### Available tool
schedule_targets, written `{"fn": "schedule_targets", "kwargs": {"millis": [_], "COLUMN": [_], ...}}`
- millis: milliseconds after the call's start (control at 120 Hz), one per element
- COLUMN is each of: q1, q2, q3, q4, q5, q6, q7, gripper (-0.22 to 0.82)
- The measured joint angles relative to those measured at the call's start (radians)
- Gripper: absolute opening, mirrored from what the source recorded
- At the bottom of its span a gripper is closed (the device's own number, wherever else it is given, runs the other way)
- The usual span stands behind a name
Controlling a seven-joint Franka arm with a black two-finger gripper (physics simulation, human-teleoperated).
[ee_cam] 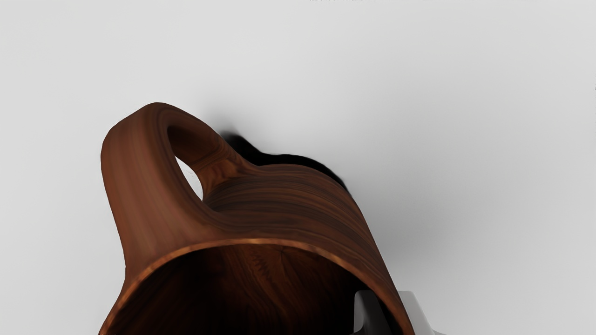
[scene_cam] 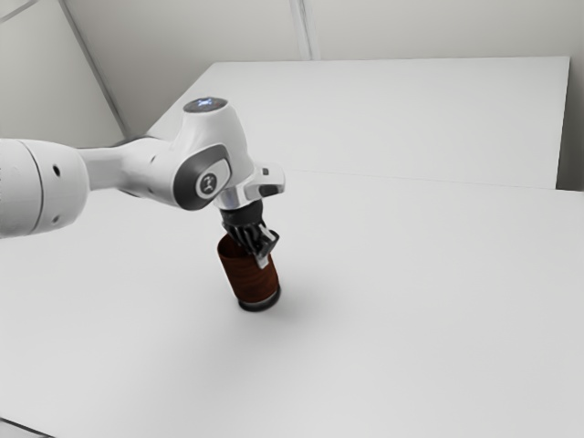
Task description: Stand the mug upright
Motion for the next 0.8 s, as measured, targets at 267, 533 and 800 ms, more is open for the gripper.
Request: {"fn": "schedule_targets", "kwargs": {"millis": [267, 533, 800], "q1": [-0.025, -0.018, -0.021], "q2": [0.031, 0.039, 0.007], "q3": [0.001, 0.001, 0.0], "q4": [-0.001, -0.004, 0.0], "q5": [-0.029, -0.04, -0.044], "q6": [0.029, 0.036, 0.027], "q7": [-0.053, -0.081, -0.091], "gripper": [-0.18, -0.06, 0.4]}}
